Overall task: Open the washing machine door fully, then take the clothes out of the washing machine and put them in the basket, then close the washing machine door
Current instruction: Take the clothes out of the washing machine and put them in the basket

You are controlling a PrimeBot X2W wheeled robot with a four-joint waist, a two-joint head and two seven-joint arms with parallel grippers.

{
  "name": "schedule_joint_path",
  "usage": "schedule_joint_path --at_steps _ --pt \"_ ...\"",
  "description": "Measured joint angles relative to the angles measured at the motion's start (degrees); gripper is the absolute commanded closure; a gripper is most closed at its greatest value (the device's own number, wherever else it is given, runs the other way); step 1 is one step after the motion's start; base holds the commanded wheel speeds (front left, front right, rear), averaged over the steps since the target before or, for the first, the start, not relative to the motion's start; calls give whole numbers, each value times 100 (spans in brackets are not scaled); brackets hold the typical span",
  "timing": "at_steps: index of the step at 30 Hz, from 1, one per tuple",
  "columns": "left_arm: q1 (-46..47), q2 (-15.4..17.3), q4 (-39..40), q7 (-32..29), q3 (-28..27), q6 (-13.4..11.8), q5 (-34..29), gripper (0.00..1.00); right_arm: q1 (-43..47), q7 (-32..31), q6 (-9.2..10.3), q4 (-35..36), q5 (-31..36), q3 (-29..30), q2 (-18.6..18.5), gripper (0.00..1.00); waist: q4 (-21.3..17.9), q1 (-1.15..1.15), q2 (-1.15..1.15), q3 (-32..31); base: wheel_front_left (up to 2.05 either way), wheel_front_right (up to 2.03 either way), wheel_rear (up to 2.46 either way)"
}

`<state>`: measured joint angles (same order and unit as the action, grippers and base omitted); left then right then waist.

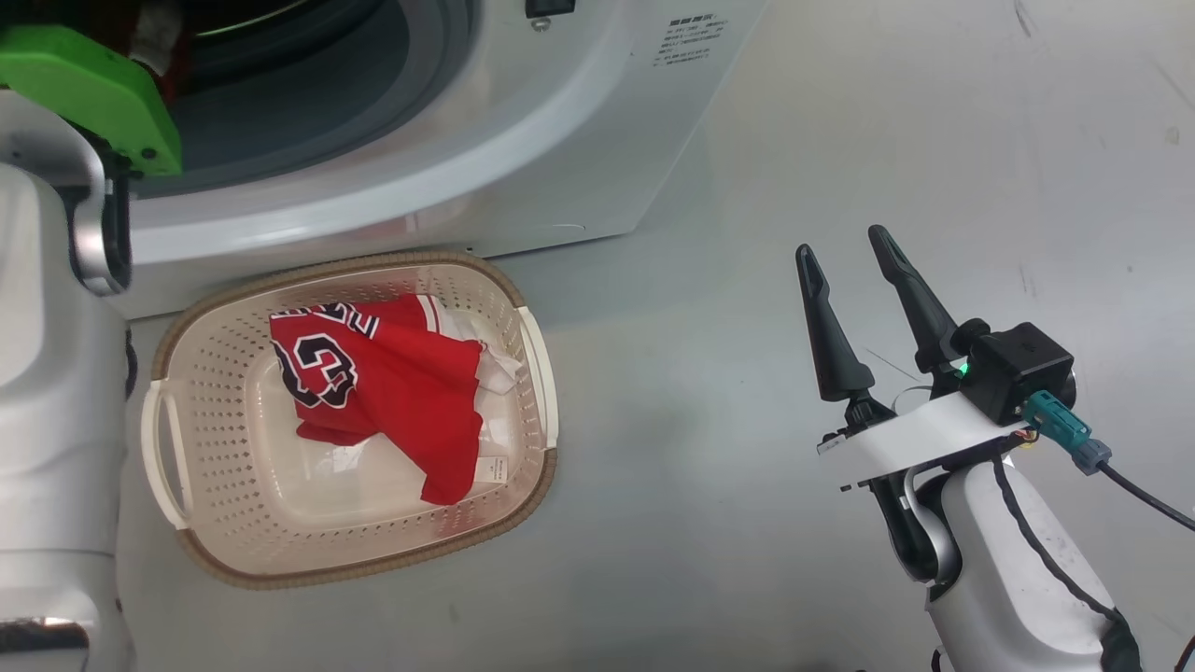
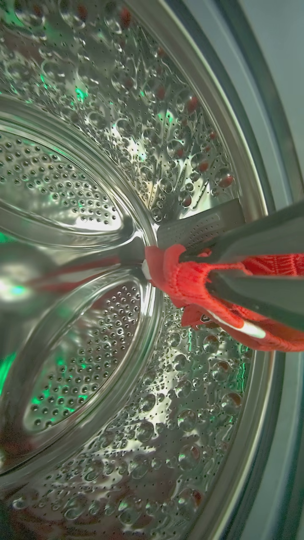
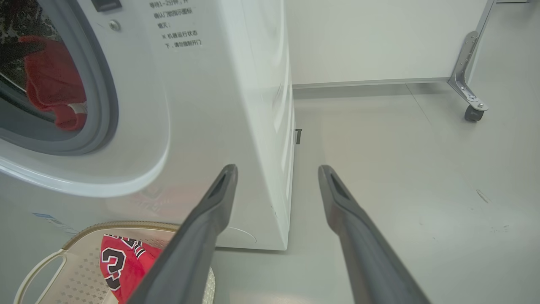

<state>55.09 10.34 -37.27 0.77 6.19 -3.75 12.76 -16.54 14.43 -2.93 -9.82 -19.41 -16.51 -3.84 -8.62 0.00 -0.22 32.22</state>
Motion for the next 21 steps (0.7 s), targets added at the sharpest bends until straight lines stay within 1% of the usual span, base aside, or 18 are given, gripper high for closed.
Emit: schedule_joint_path --at_steps 7,13,18,19,21 --pt "-637 -144 149 743 -20 1 37 100 23 0 3 -79 38 66 -21 0 154 0 0 -321 0 0 0" --pt "-1169 -287 366 1303 -64 3 199 100 165 0 11 -136 40 156 -88 0 288 0 0 -637 0 0 0" --pt "-1631 -338 659 1367 -119 3 234 100 313 0 18 -175 40 187 -112 0 409 0 0 -912 0 0 0" --pt "-1719 -360 730 1368 -120 3 234 100 335 0 59 -175 40 200 -119 0 433 0 0 -968 0 0 0" --pt "-1810 -393 808 1367 -120 3 235 100 359 0 64 -176 40 220 -127 0 457 0 0 -1023 0 0 0"
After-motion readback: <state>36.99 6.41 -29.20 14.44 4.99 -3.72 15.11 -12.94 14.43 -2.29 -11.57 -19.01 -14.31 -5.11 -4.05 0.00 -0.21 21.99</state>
